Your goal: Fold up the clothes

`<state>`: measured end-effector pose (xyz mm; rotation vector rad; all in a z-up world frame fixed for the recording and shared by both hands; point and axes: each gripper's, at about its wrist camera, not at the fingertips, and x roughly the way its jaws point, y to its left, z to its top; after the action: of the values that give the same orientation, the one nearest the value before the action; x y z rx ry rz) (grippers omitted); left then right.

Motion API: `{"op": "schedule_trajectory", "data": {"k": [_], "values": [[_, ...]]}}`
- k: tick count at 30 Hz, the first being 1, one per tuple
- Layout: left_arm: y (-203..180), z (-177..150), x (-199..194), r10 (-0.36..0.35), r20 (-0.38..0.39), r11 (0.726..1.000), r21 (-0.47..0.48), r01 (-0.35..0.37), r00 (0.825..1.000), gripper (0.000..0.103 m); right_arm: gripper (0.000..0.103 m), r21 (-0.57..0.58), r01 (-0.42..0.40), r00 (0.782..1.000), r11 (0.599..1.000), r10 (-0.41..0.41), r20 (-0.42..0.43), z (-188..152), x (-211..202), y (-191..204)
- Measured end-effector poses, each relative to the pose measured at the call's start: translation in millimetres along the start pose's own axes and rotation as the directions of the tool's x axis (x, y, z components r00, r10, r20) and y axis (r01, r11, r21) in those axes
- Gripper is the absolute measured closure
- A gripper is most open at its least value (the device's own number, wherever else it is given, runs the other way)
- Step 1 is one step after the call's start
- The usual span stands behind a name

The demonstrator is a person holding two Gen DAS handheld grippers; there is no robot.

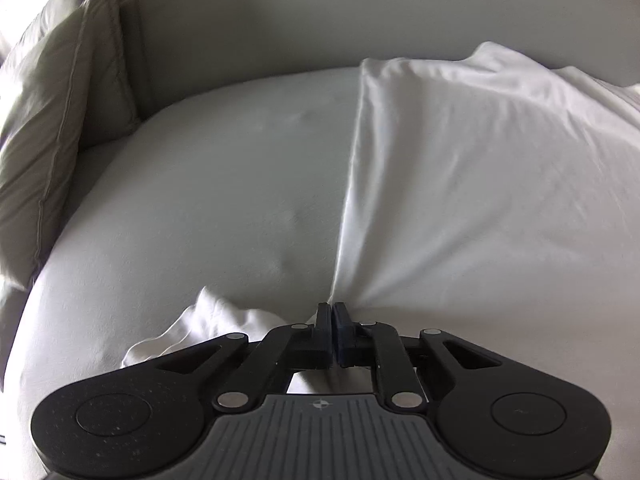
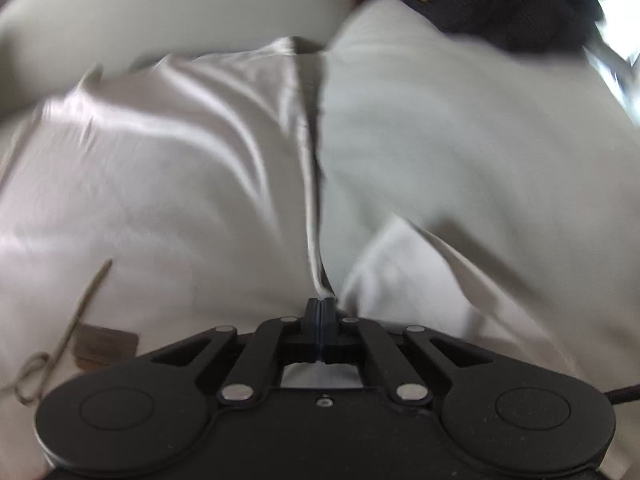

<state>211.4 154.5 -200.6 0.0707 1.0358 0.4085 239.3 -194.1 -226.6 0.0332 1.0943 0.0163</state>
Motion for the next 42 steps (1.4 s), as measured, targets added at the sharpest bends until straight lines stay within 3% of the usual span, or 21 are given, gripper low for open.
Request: {"op": "schedule_trajectory", "data": {"k": [3,5,8,11,15,17,19,24,28,31,33,35,37,38,40,42], "values": [[4.1,6.6,-11.2,0.020,-0.008,0.999,-0.033,-0.020,1.000,0.091,0.102,0.040,-0.040,0.999,0.998,0.039,0.012,4.4,-12.6,0.6],[7.8,10.2,-24.9,0.014,0.028,0.999,-0.050,-0.013,1.000,0.087,0.081,0.077,-0.092,0.995,0.993,0.089,0.045,8.5,-24.5,0.6],[16.4,19.6,-49.6,-0.064,0.145,0.996,-0.058,0.073,0.987,0.075,0.053,0.128,-0.222,0.966,0.967,0.201,0.164,21.2,-45.3,-1.6],[24.4,38.2,-59.4,-0.131,0.211,0.984,-0.089,0.153,0.969,0.067,0.051,0.205,-0.334,0.926,0.920,0.280,0.253,42.5,-49.0,-7.1],[17.7,60.0,-52.9,-0.217,0.242,0.965,-0.093,0.245,0.946,0.064,0.052,0.281,-0.367,0.910,0.887,0.280,0.306,75.9,-29.7,-15.1],[5.0,63.3,-43.5,-0.248,0.233,0.960,-0.068,0.270,0.940,0.064,0.068,0.305,-0.366,0.914,0.879,0.276,0.299,91.8,-12.7,-15.3],[-7.9,62.9,-32.8,-0.262,0.215,0.960,-0.044,0.277,0.941,0.064,0.073,0.314,-0.363,0.917,0.877,0.277,0.286,113.3,12.0,-16.2],[-24.7,57.3,-14.3,-0.312,0.205,0.944,-0.038,0.326,0.928,0.064,0.070,0.324,-0.313,0.936,0.893,0.233,0.263,168.7,71.9,-18.3],[-30.6,59.3,0.6,-0.289,0.198,0.955,-0.005,0.296,0.937,0.063,0.067,0.278,-0.287,0.941,0.917,0.216,0.259,198.8,105.3,-13.9],[-28.9,61.0,10.2,-0.283,0.189,0.957,-0.010,0.290,0.940,0.062,0.066,0.183,-0.269,0.941,0.946,0.217,0.260,210.3,117.7,1.0],[-27.5,61.0,14.8,-0.281,0.182,0.957,-0.021,0.290,0.942,0.062,0.101,0.065,-0.203,0.951,0.977,0.181,0.249,212.5,117.6,17.7],[-25.9,59.9,17.1,-0.279,0.182,0.957,-0.024,0.288,0.943,0.062,0.099,-0.004,-0.071,0.943,0.997,0.069,0.326,207.7,106.2,27.8],[-25.9,59.3,20.0,-0.273,0.177,0.959,-0.022,0.281,0.945,0.061,0.099,0.016,0.056,0.914,0.998,-0.058,0.402,204.2,97.1,25.9],[-26.1,59.6,21.8,-0.270,0.174,0.960,-0.025,0.279,0.947,0.061,0.099,0.052,0.065,0.916,0.997,-0.081,0.394,204.9,98.4,19.1],[-25.3,60.2,25.2,-0.266,0.168,0.961,-0.034,0.275,0.949,0.061,0.100,0.120,0.024,0.936,0.993,-0.064,0.347,207.1,105.3,4.7],[-22.5,63.0,26.7,-0.264,0.170,0.960,-0.049,0.275,0.949,0.061,0.099,0.130,-0.010,0.943,0.991,-0.034,0.332,207.5,106.1,3.4]]}}
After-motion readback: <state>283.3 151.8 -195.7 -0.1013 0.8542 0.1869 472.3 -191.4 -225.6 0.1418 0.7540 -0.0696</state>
